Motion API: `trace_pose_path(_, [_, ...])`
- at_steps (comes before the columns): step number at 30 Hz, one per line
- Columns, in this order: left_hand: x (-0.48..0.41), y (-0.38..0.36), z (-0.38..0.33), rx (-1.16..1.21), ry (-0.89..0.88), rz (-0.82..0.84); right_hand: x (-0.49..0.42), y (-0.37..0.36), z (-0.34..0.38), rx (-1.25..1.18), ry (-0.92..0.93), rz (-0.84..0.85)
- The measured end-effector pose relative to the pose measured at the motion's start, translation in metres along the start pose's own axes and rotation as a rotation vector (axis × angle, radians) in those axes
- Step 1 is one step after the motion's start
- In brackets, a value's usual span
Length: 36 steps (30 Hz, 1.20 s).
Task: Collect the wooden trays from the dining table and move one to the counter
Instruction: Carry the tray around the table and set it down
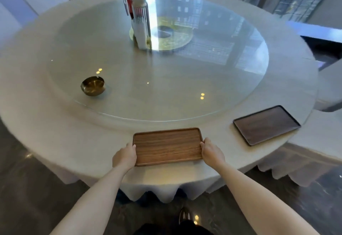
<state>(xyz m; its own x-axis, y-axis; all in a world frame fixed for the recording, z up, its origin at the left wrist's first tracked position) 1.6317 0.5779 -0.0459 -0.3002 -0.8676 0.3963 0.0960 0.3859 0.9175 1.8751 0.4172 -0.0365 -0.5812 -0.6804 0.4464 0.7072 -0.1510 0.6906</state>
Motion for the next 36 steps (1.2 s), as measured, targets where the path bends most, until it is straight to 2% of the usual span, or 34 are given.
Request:
trace_pose_path(6, [0.007,-0.007,-0.005,0.005,0.081,0.032,-0.016,-0.001,-0.005,0.055,0.077,0.091])
trace_pose_path(10, [0.008,-0.01,-0.006,0.005,0.106,0.046,-0.024,-0.005,-0.01,0.025,0.077,0.096])
trace_pose_path(36, [-0.004,-0.01,-0.016,0.03,0.037,-0.046,-0.029,-0.003,-0.015,0.089,0.029,0.096])
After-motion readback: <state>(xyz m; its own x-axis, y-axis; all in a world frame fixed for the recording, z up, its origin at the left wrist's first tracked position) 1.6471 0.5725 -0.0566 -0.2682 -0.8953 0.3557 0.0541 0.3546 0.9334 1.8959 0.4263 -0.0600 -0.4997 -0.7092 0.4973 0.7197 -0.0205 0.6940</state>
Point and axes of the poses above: each hand's wrist, its own x-axis away from the middle knuckle, its own y-axis out of the back of the hand, z = x × y, the point moved 5 cm from there along -x, towards the middle knuckle, and after that the axes turned 12 degrees about -x, right-handed, at the moved point
